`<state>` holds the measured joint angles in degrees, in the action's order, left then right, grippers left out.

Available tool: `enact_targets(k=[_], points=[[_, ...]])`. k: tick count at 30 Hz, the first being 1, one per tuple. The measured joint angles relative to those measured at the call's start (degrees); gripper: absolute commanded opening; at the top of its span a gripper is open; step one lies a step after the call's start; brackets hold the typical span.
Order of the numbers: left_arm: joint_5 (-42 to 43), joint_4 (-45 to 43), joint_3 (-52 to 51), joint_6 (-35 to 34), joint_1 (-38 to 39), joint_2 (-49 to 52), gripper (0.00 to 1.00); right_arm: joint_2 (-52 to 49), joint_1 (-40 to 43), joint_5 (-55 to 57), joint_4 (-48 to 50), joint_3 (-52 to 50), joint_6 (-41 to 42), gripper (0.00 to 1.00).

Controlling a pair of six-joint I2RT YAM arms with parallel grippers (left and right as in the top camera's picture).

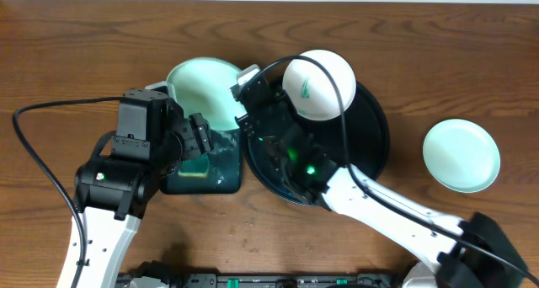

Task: Clean dirty plates on tray and stack at the side
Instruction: 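Lift the pale green plate with the right gripper and tilt it up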

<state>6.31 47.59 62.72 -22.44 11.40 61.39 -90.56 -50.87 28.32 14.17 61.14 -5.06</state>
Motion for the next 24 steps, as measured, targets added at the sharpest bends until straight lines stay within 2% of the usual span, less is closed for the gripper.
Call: enact_targets(k=[10, 24], points=[[0.00, 0.00, -0.02, 0.00, 0.00, 0.00, 0.81, 3.48, -0.04, 1.79, 0.61, 0.22, -6.62, 0.01], [0.00, -0.02, -0.02, 0.00, 0.00, 0.00, 0.80, 2.67, -0.04, 2.01, 0.11, 0.22, -8.09, 0.01]])
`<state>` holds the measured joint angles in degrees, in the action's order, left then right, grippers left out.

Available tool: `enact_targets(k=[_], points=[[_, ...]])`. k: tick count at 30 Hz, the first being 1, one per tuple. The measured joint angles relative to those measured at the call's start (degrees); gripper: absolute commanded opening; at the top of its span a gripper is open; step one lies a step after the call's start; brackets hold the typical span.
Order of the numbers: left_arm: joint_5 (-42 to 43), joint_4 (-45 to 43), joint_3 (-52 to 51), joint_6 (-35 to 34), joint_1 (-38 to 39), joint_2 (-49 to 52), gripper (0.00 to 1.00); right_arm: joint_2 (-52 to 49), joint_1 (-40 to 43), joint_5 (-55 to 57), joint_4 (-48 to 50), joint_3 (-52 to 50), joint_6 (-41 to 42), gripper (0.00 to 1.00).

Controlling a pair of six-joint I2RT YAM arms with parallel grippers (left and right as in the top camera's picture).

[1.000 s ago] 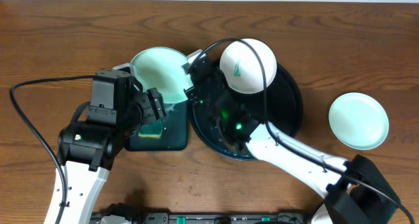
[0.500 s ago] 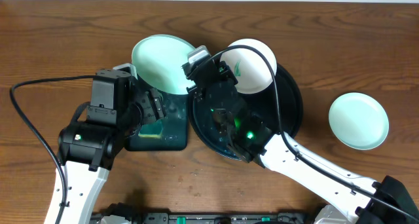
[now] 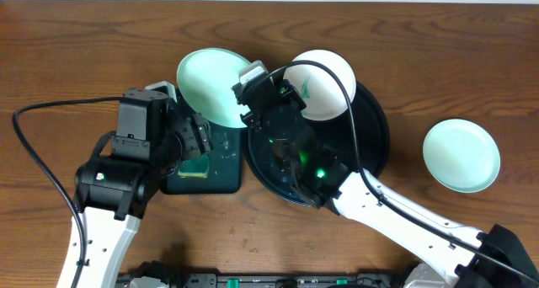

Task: Clean dirty plates on tray and stack at the side
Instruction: 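Lift the pale green plate with the right gripper and tilt it up, then carry the plate right and stack it on the plate on the table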

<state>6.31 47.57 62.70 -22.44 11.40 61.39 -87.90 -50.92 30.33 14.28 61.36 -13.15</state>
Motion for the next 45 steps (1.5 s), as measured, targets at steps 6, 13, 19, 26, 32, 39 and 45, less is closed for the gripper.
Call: enact_targets(k=[6, 13, 19, 26, 32, 39, 45], points=[[0.00, 0.00, 0.00, 0.00, 0.00, 0.00, 0.80, -3.61, -0.02, 0.13, -0.07, 0.00, -1.33, 0.01], [0.00, 0.02, 0.02, 0.00, 0.00, 0.00, 0.80, -4.74, -0.39, 0.46, 2.05, 0.02, -3.04, 0.01], [0.00, 0.02, 0.00, 0.00, 0.00, 0.00, 0.81, -4.74, -2.27, 5.42, 9.11, 0.09, -9.64, 0.01], [0.00, 0.00, 0.02, 0.00, 0.00, 0.00, 0.81, -4.74, -3.69, 8.44, 12.79, 0.09, -17.79, 0.01], [0.00, 0.02, 0.00, 0.00, 0.00, 0.00, 0.81, -4.74, -3.72, 9.25, 13.92, 0.09, -20.46, 0.01], [0.00, 0.00, 0.00, 0.00, 0.00, 0.00, 0.81, -4.74, -3.82, 9.60, 16.83, 0.09, -23.82, 0.01], [0.00, 0.00, 0.00, 0.00, 0.00, 0.00, 0.81, -4.74, -3.96, 9.81, 16.83, 0.09, -24.65, 0.01]])
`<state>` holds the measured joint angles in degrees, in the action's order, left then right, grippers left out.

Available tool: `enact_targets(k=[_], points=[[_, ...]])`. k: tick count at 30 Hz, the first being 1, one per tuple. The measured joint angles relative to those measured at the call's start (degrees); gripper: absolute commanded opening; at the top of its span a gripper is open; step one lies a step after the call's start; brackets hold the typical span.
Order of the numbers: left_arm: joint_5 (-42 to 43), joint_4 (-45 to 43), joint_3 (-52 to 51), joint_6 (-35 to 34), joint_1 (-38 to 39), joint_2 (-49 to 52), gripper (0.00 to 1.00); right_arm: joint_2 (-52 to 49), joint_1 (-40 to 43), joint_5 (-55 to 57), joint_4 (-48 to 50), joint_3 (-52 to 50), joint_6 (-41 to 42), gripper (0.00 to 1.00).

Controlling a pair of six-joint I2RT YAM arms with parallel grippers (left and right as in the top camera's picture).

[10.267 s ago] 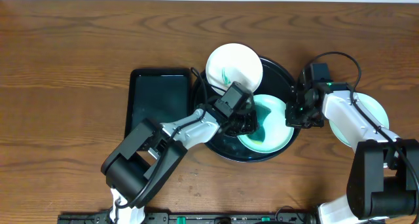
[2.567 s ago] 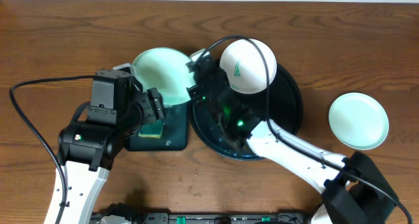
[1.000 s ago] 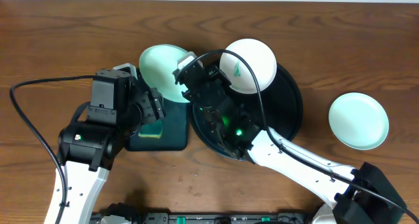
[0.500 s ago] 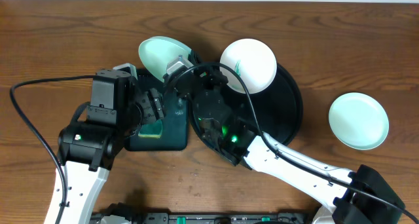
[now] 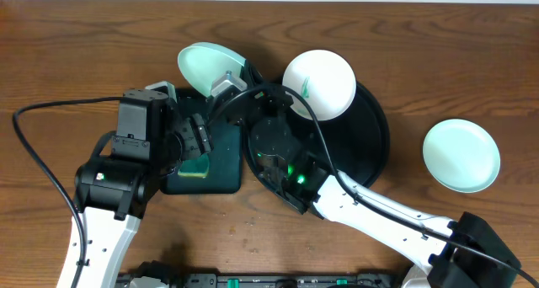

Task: Clean dirty plates on tray and stack at the side
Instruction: 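Carry the plate right and stack it on the plate on the table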

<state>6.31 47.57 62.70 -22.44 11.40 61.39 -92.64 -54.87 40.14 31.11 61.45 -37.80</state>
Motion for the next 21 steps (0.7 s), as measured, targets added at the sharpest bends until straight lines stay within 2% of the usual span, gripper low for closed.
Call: enact_targets(k=[2, 5, 9, 11, 13, 18, 21], points=[[0.00, 0.00, 0.00, 0.00, 0.00, 0.00, 0.81, 0.00, 0.02, 0.83, -0.87, 0.02, 1.95, 0.01], [0.02, 0.00, 0.02, 0.00, 0.00, 0.00, 0.81, 0.00, 0.83, 1.64, -7.26, 0.31, 9.68, 0.01], [0.02, 0.00, 0.00, 0.00, 0.00, 0.00, 0.81, 0.02, 5.77, -1.77, -24.33, 0.72, 27.91, 0.01], [0.02, 0.04, 0.02, 0.00, 0.00, 0.00, 0.81, 0.00, 9.97, -7.26, -33.14, 0.63, 39.26, 0.01], [0.02, 0.04, 0.00, 0.00, 0.00, 0.00, 0.81, -0.09, 14.27, -13.46, -37.00, 0.44, 47.63, 0.01], [0.02, 0.02, 0.02, 0.00, 0.00, 0.02, 0.81, 1.73, 24.76, -33.18, -42.07, 0.44, 60.41, 0.01], [0.02, 0.07, 0.00, 0.00, 0.00, 0.00, 0.81, 5.79, 32.22, -44.81, -46.73, 0.39, 65.42, 0.01]])
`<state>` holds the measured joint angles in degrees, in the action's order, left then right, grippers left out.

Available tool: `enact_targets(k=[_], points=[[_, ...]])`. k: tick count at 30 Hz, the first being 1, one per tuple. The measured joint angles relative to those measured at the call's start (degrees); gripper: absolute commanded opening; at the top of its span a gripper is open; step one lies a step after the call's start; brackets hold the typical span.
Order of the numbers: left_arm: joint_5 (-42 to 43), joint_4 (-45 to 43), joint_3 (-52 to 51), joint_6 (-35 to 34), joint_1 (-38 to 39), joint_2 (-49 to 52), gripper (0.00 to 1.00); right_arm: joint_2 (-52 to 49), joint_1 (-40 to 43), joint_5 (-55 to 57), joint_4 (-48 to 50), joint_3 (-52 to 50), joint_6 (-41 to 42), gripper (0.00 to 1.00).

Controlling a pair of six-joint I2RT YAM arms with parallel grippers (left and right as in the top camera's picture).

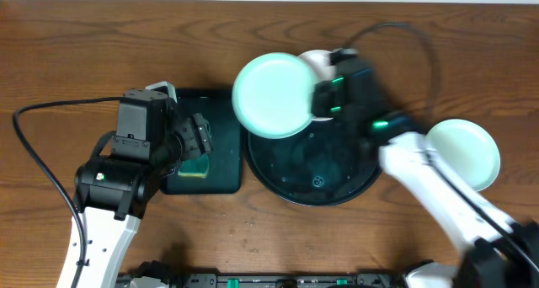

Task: Clean dirty plates on tray and stack at the side
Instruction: 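Carry the plate right and stack it on the plate on the table, then move right gripper to the white plate rim and grasp it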

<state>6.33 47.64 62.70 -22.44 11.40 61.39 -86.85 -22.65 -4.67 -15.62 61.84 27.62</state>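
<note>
My right gripper point(317, 98) is shut on the right rim of a mint-green plate point(269, 96), holding it in the air over the upper left of the round black tray point(337, 183). A white dish point(313, 61) on the tray's far edge is mostly hidden behind the plate and gripper. A second mint-green plate point(467, 157) lies on the table at the right, partly under my right arm. My left gripper point(202, 136) hangs over the dark green rectangular basin point(221, 111), with a green sponge point(195, 167) just below it. Its jaws are hidden from above.
A black cable point(50, 111) loops across the table at the far left. The basin touches the black tray's left edge. Bare wood table point(101, 35) runs along the back and the front right.
My right gripper has carried the mint plate from over the basin's far edge to the right, above the black tray's upper left. The right arm now reaches in from the right. The left arm is still.
The mint plate was first tilted over the basin in my right gripper, next to my left gripper. It then stood steeper and further back, then over the basin's far edge. Now it is level above the black tray. The left arm has not moved.
</note>
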Motion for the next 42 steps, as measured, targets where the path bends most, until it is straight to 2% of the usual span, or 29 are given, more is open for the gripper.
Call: enact_targets(k=[4, 9, 14, 19, 24, 33, 34, 35, 36, 38, 39, 42], points=[[0.00, -0.02, 0.00, 0.00, 0.00, 0.00, 0.81, 8.37, 15.45, -11.08, -10.58, 0.15, 3.80, 0.01], [0.00, -0.04, 0.00, 0.00, 0.00, 0.00, 0.81, 15.39, 36.61, -14.91, -27.65, 0.33, 5.75, 0.01], [0.00, -0.04, 0.00, 0.00, 0.00, 0.00, 0.81, 15.67, 54.64, -10.99, -38.91, 0.31, 4.81, 0.01], [0.00, -0.04, 0.00, 0.00, 0.00, 0.00, 0.81, 14.56, 68.50, -3.30, -41.83, -0.70, 3.37, 0.01], [0.00, -0.04, 0.02, 0.00, 0.00, 0.00, 0.81, 12.55, 74.18, 0.04, -40.24, -3.17, 3.13, 0.01], [0.00, -0.04, 0.00, 0.00, 0.00, 0.00, 0.81, 5.60, 74.12, 1.44, -36.74, -4.39, 1.77, 0.03], [0.00, -0.04, 0.02, 0.00, 0.00, 0.00, 0.81, 5.31, 73.92, 1.38, -35.98, -4.44, 1.27, 0.09], [0.00, -0.04, 0.00, 0.00, 0.00, 0.00, 0.81, 5.14, 73.66, 1.07, -34.93, -4.50, 0.59, 0.27], [0.00, -0.04, 0.00, 0.00, 0.00, 0.00, 0.81, 5.09, 73.22, 0.35, -33.64, -4.55, -0.42, 0.36], [-0.02, -0.04, 0.00, 0.00, 0.00, 0.00, 0.81, 5.09, 71.93, -2.75, -30.99, -4.57, -3.52, 0.49], [0.00, -0.07, 0.00, 0.00, 0.00, 0.00, 0.81, 5.09, 71.04, -5.14, -30.03, -4.57, -5.07, 0.54], [0.00, -0.07, 0.02, 0.00, 0.00, 0.00, 0.81, 5.14, 68.02, -13.11, -28.33, -4.59, -8.74, 0.52]])
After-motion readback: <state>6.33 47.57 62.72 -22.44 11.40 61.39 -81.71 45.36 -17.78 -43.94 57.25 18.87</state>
